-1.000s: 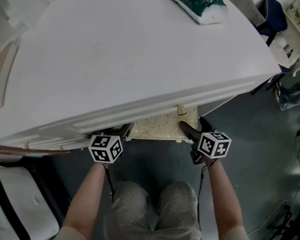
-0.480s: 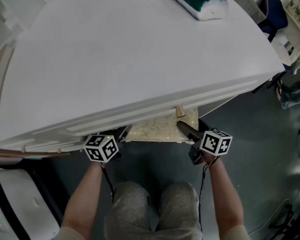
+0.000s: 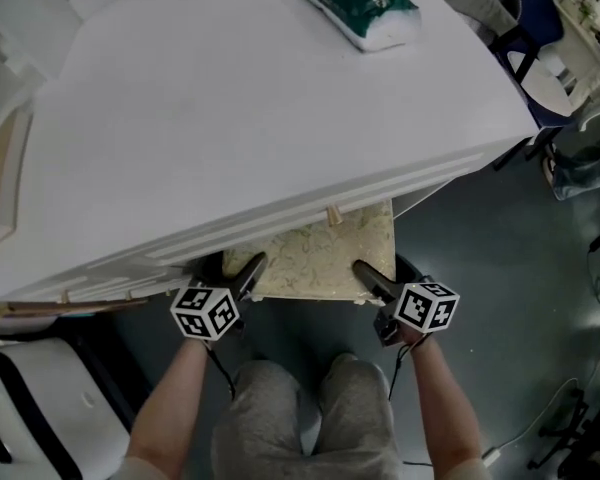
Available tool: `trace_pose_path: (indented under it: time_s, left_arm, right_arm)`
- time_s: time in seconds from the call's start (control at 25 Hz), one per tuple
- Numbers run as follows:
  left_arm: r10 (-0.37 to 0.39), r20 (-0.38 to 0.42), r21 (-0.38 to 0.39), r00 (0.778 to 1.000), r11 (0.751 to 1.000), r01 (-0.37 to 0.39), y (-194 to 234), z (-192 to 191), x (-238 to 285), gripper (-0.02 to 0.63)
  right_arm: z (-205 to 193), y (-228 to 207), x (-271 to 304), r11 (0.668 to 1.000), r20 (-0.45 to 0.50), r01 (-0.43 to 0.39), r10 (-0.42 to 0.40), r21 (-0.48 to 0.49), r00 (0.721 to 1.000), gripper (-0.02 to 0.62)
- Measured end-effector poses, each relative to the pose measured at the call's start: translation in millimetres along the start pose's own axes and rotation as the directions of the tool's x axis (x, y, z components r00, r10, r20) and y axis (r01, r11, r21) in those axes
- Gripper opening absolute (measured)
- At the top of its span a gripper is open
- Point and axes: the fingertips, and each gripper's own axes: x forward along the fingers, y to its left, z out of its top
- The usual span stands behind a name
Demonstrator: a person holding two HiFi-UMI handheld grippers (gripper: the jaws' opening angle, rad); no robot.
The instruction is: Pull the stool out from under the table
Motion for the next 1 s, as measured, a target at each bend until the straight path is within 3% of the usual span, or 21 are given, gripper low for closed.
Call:
trace_pose_path:
  time_s: [0.52,0.84,1.0]
  left_arm:
    - [-0.126,-0.179,-0.03,0.976,0.992,0.123,-168,41,-77,0.434]
    - [-0.258,-0.247,-0.034,0.934,0.966,0.258,-297,81,-85,0.434]
    - [-0.332,-0.262,-0.002,0.906,0.939,0.343,-366,103,-87,0.434]
  right_arm:
    - [29,50,-216,0.976,-0.022,0.177,-0.175,0.126,0.984,0.486]
    - [78,59,-359,0.936,0.042,0.309,-0.32,0.169,0.946,0.486]
    - [98,63,-430,0.911,0.098,0.357,-0.382,0.207,0.919,0.485]
